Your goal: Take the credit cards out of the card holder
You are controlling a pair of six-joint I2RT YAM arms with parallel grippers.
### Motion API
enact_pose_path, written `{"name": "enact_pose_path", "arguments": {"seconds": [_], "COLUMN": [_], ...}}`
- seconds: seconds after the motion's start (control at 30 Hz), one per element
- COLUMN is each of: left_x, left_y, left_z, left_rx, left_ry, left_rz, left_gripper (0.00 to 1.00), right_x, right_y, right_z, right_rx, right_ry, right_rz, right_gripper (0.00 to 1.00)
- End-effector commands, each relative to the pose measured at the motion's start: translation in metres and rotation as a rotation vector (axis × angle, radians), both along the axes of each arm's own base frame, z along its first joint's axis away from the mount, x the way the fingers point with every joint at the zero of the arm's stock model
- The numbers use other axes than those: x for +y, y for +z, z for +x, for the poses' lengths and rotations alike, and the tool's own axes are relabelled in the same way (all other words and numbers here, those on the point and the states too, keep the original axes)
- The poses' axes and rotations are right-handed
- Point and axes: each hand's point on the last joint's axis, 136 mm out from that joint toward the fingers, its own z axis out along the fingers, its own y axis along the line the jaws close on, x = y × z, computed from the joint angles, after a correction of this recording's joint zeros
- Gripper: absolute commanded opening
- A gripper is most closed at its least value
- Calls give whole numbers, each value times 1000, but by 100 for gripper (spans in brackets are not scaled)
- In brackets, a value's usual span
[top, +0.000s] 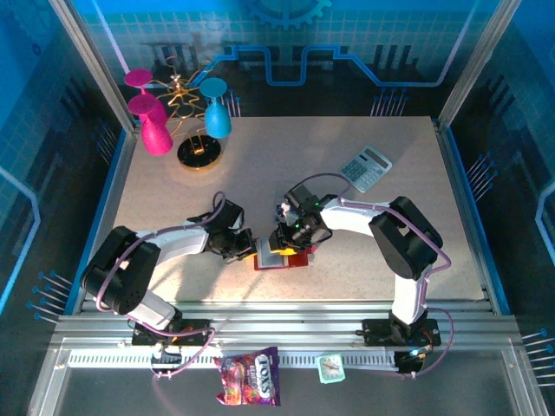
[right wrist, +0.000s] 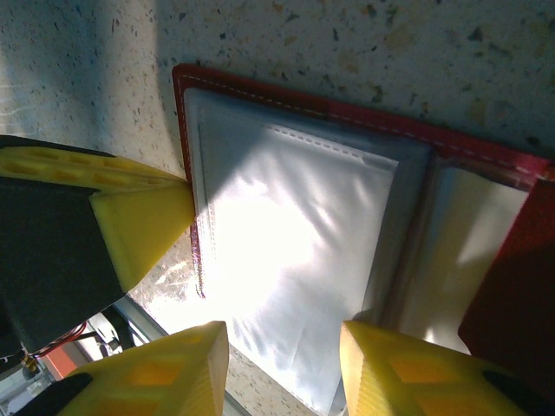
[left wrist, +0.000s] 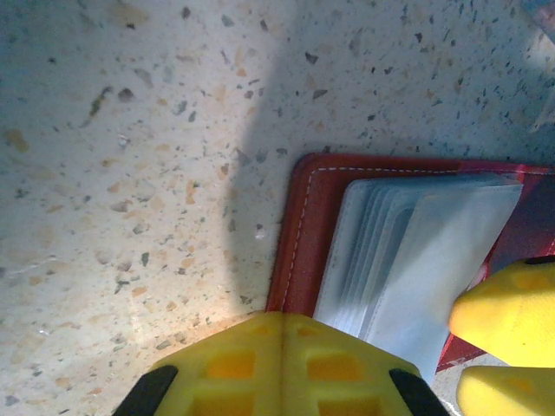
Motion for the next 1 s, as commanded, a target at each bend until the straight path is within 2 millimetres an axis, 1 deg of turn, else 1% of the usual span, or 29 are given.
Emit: {"name": "enact_pose_path", "arguments": {"seconds": [0.0,0.1,0.33,0.5,0.67,0.97], "left_x": [7,5,-3,-8,-14,-20], "left_y": [-3,2,26,37,40,38], "left_z": [-5,-3,7,10,9,8], "left_rx": [16,13,-33,-50,-53,-45], "left_ry": [-14,-14,-7,6,4,-2], "left_rz": [53,43,2,-41,-63,-70], "left_gripper": [0,0,2,3,3,4], "right_x": [-4,-4,-3,-3,-3,-7], "right_y": [-4,-4,-3,-1,0,0], "right_z": [-6,-6,-5,-5,-5,-4], "right_rx": [5,3,3,5,6,3], "right_ry": [13,10,5,0,0,-7], "right_rz": [-30,-24,-10,3,10,13], "right_gripper": [40,40,39,38,38,37]}}
